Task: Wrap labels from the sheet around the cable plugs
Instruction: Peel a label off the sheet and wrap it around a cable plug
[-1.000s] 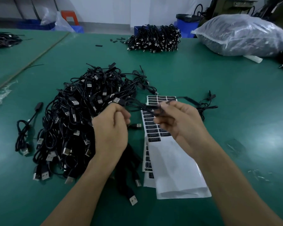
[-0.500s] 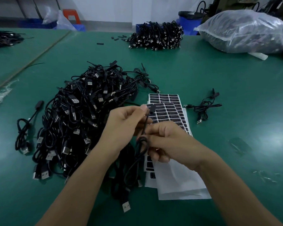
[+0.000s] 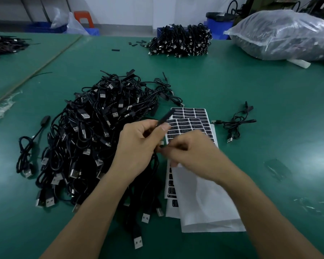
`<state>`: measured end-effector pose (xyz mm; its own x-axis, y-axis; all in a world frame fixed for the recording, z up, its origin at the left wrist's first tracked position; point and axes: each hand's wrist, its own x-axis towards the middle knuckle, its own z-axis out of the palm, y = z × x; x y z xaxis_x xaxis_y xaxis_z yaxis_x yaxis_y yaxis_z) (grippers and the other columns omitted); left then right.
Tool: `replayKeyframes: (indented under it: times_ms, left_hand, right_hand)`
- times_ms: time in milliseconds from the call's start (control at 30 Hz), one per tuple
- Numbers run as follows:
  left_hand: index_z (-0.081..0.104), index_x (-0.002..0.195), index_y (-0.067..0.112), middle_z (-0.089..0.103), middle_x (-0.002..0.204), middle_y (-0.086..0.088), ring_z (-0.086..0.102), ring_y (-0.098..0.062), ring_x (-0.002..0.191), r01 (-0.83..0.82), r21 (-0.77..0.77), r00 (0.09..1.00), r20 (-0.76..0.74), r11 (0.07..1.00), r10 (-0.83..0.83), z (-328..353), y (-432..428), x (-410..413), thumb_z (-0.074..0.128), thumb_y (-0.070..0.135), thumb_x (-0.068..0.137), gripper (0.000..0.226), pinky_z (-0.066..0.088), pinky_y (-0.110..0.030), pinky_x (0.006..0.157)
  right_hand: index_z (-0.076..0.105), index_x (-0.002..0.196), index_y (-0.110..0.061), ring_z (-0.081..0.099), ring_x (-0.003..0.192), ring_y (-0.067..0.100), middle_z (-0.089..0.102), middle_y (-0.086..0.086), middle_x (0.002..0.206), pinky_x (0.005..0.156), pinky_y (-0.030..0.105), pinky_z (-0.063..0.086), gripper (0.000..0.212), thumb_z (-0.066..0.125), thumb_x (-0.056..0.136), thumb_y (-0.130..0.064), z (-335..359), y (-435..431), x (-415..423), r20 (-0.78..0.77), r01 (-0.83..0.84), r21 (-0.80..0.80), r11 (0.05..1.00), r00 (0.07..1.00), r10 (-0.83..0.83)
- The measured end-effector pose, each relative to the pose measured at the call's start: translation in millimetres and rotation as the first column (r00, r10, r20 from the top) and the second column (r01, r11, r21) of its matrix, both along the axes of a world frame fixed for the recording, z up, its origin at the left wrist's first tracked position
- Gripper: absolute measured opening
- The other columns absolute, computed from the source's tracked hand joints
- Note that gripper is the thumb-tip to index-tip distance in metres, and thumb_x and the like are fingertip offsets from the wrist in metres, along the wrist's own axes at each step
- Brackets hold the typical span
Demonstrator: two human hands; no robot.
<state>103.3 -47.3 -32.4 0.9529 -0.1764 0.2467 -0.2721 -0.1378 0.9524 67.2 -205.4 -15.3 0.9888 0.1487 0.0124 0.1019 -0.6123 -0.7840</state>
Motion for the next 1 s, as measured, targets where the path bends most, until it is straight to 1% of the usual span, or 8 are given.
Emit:
replayKeyframes:
  times_ms: [167, 400, 500, 633, 733, 800, 900, 1000]
  left_hand:
    - [0.072, 0.099, 0.031, 0.042, 0.045, 0.008, 0.045, -0.010, 0.041, 0.012, 0.101, 1.000, -0.002, 0.995, -0.012, -4, -3, -3, 0.045, 0.030, 0.107, 0.028, 0.046, -0.029, 0.054]
    - [0.068, 0.078, 0.016, 0.027, 0.039, 0.012, 0.022, -0.006, 0.036, -0.040, 0.158, 0.998, 0.052, 0.987, 0.032, 3, -8, 2, 0.048, 0.035, 0.105, 0.038, 0.022, -0.014, 0.040]
    - [0.072, 0.080, 0.014, 0.026, 0.041, 0.013, 0.024, -0.006, 0.037, -0.009, 0.162, 0.999, 0.054, 0.987, 0.000, 5, -10, 6, 0.051, 0.027, 0.105, 0.035, 0.027, -0.007, 0.041]
    - [0.072, 0.089, 0.023, 0.033, 0.050, 0.012, 0.030, -0.004, 0.044, 0.063, 0.070, 0.996, -0.075, 0.996, -0.058, 1, -15, 13, 0.043, 0.024, 0.108, 0.035, 0.035, -0.010, 0.044]
    - [0.069, 0.089, 0.017, 0.042, 0.052, 0.010, 0.039, -0.007, 0.045, 0.081, 0.062, 0.993, -0.096, 0.995, -0.074, -6, -15, 14, 0.040, 0.025, 0.109, 0.036, 0.041, -0.022, 0.045]
    - [0.061, 0.081, 0.013, 0.049, 0.053, 0.009, 0.043, -0.008, 0.046, 0.078, 0.054, 0.993, -0.091, 0.995, -0.073, -8, -15, 11, 0.038, 0.024, 0.109, 0.038, 0.044, -0.023, 0.047]
    - [0.046, 0.072, 0.013, 0.049, 0.053, 0.007, 0.041, -0.009, 0.046, 0.041, -0.059, 0.994, -0.096, 0.997, -0.046, -2, -13, 8, 0.036, 0.021, 0.109, 0.039, 0.041, -0.021, 0.044]
    - [0.044, 0.075, 0.016, 0.053, 0.059, 0.004, 0.047, -0.011, 0.051, 0.087, -0.039, 0.995, -0.047, 0.995, -0.089, 3, -15, 3, 0.051, 0.030, 0.103, 0.032, 0.044, -0.022, 0.047]
  right_hand:
    - [0.073, 0.088, -0.024, 0.060, 0.068, 0.001, 0.069, -0.010, 0.078, 0.057, 0.005, 0.042, 0.007, 0.067, 0.091, -0.025, -10, -52, -2, 0.143, 0.532, -0.052, 0.845, 0.841, -0.521]
    - [0.048, 0.138, -0.022, 0.053, 0.098, 0.018, 0.056, 0.005, 0.117, 0.072, 0.032, 0.042, 0.088, 0.085, 0.065, -0.056, -15, -53, -10, -0.085, 0.480, -0.246, 0.842, 0.855, -0.512]
    - [0.052, 0.134, -0.020, 0.052, 0.096, 0.020, 0.057, 0.006, 0.119, 0.073, 0.032, 0.040, 0.084, 0.088, 0.065, -0.051, -14, -53, -11, -0.150, 0.508, -0.214, 0.834, 0.827, -0.542]
    - [0.054, 0.090, -0.032, 0.054, 0.080, 0.012, 0.054, -0.006, 0.093, 0.058, 0.027, 0.037, 0.043, 0.089, 0.068, -0.045, -12, -54, -14, -0.127, 0.519, -0.179, 0.836, 0.830, -0.543]
    - [0.056, 0.103, -0.026, 0.058, 0.088, 0.020, 0.059, 0.001, 0.094, 0.061, 0.029, 0.040, 0.041, 0.083, 0.077, -0.043, -13, -54, -13, -0.089, 0.533, -0.146, 0.834, 0.832, -0.547]
    - [0.061, 0.089, -0.017, 0.058, 0.066, 0.019, 0.062, 0.002, 0.074, 0.052, 0.025, 0.037, 0.029, 0.078, 0.083, -0.040, -13, -55, -12, -0.044, 0.548, -0.064, 0.834, 0.833, -0.551]
    - [0.051, 0.067, 0.001, 0.027, 0.044, 0.014, 0.034, -0.004, 0.047, 0.049, 0.025, 0.024, 0.050, 0.074, 0.087, -0.039, -14, -54, -11, -0.034, 0.503, 0.085, 0.860, 0.864, -0.502]
    - [0.050, 0.062, -0.001, 0.026, 0.047, 0.011, 0.032, -0.004, 0.049, 0.051, 0.025, 0.025, 0.054, 0.072, 0.088, -0.043, -16, -45, -10, -0.034, 0.469, 0.166, 0.867, 0.882, -0.471]
